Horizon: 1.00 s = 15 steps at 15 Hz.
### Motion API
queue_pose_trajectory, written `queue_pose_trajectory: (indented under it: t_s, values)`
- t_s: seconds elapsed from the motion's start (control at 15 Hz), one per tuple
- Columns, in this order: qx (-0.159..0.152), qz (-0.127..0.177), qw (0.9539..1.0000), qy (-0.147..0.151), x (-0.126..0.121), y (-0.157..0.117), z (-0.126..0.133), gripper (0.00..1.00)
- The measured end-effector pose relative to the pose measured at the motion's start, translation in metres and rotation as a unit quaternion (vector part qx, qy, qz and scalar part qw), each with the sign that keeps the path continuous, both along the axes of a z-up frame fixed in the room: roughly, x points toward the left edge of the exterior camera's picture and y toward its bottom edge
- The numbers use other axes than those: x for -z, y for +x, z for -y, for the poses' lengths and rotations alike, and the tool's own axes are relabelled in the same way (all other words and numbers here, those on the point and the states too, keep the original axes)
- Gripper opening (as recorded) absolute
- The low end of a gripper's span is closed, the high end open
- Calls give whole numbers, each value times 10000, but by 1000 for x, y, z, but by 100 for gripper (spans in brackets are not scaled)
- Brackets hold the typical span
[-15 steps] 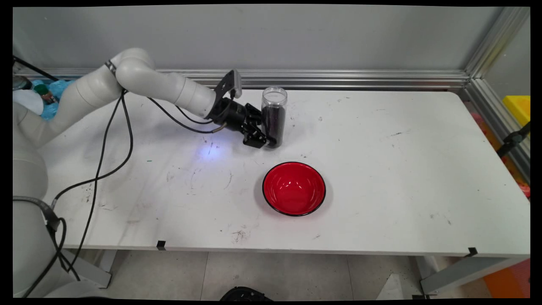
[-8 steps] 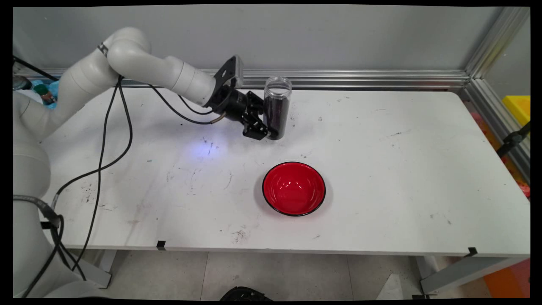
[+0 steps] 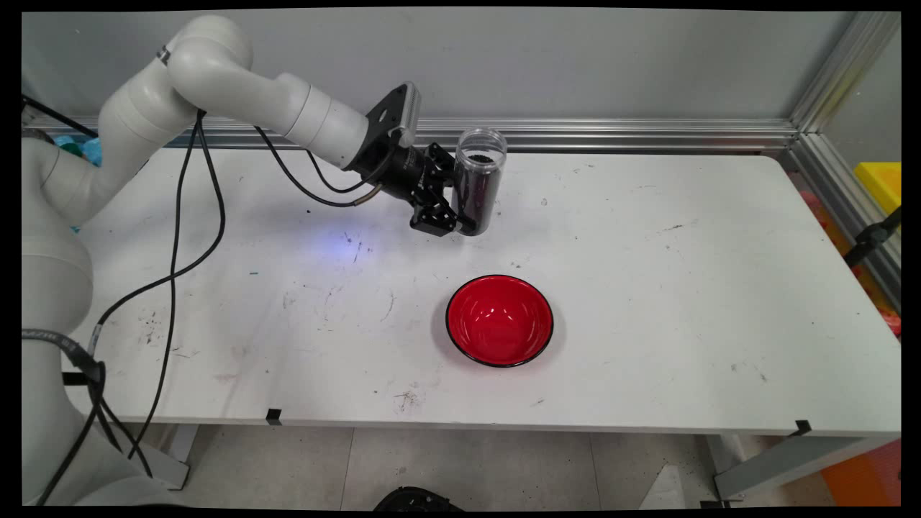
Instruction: Pour the black seasoning powder in the red bowl
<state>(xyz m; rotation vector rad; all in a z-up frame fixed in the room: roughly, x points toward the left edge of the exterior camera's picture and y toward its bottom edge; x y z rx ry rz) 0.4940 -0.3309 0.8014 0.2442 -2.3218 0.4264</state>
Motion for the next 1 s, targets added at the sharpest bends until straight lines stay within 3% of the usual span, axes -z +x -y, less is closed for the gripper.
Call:
queue_pose_trajectory:
  t_s: [0.47, 0.73, 1.0]
  values:
    - [534, 412, 9964, -506, -8, -10, -9, 0]
    - [762, 668, 9908, -900, -5, -14, -11, 0]
    - [1035, 905, 9822, -1282, 1, -17, -12, 0]
